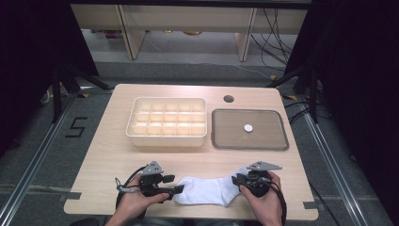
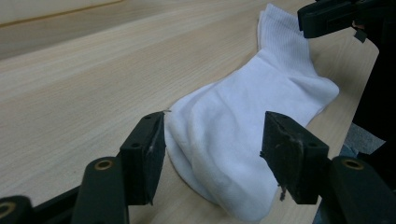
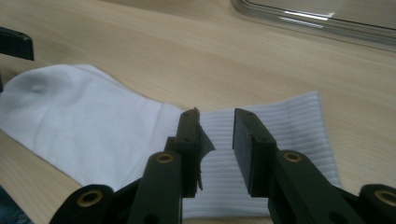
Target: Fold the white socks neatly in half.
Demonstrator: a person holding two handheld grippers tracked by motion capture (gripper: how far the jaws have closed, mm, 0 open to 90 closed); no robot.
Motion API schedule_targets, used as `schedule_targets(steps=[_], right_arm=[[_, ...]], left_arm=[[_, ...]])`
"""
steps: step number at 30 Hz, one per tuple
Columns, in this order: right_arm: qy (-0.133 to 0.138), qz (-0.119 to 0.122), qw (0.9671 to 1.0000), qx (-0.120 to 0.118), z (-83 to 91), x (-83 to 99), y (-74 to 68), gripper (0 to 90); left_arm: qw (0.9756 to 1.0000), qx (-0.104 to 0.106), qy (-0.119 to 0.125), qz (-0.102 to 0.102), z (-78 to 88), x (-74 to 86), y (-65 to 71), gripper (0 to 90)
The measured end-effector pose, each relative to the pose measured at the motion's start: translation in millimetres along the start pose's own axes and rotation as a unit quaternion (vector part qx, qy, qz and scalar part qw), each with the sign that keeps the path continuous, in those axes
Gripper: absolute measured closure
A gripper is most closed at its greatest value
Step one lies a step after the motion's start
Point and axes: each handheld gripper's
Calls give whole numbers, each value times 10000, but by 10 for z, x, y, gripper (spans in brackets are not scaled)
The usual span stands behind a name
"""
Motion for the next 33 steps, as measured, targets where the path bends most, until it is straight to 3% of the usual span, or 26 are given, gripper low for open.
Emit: schedule_targets(steps=[1,3,5,6,8,9,12,13,14,15,17,21,23,24,28,31,33], right_arm=[[-67,-109,9999,-9,-7,-6,-11,721],[-42,16,10000,-26,-18,-15,0,720],[-105,-145,9998,-25,-24,-22,-14,720],[-57,-57,9999,-77,-35,-24,-7,720],[-186,-173,9997,-62,-39,-35,-44,725],[-178,-114,9996,-173,-61,-39,-40,733],[-500,-279,9983,-124,-82,-85,-110,784],[-463,-225,9985,-196,-103,-95,-122,797],[-718,-407,9963,-246,-85,-124,-160,813],[-726,-373,9965,-172,-96,-128,-185,825],[-848,-340,9955,-250,-106,-144,-243,853],[-1027,-251,9936,-404,-152,-115,-304,869],[-1136,-268,9924,-394,-161,-100,-318,869],[-1075,-310,9917,-627,-161,-94,-326,869],[-1107,-329,9915,-607,-169,-106,-358,869],[-1116,-297,9907,-725,-193,-115,-360,867],[-1108,-282,9913,-656,-204,-111,-375,864]], left_arm=[[10000,-6,-45,-27,-6,0,-12,383],[9999,-3,-92,-39,-22,-4,-26,378],[10000,-27,-78,8,-39,-2,-21,376],[9999,-58,-103,5,-42,1,-18,375],[9998,-15,-200,6,-50,9,-25,375],[9998,-65,-184,31,-63,19,-20,374],[9995,-104,-288,-17,-72,19,-12,372],[9995,-113,-284,-43,-76,16,-6,372],[9994,-144,-301,-72,-75,10,1,375],[9993,-111,-345,-115,-78,-2,6,377],[9992,-147,-366,-114,-98,-11,18,382],[9981,41,-615,-10,-157,-34,-32,387],[9983,-35,-589,-2,-170,-53,-57,392],[9981,-44,-608,20,-176,-61,-66,396],[9972,-27,-747,-43,-201,-57,-111,428],[9971,-17,-760,-65,-230,-54,-115,443],[9972,52,-747,-35,-251,-67,-118,442]])
Point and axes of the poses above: each handheld gripper's, and its own axes: z roughly backward along the jaws, x roughly out of its underside, y roughly to its right, and after that the axes turned 15 degrees about y, right-handed
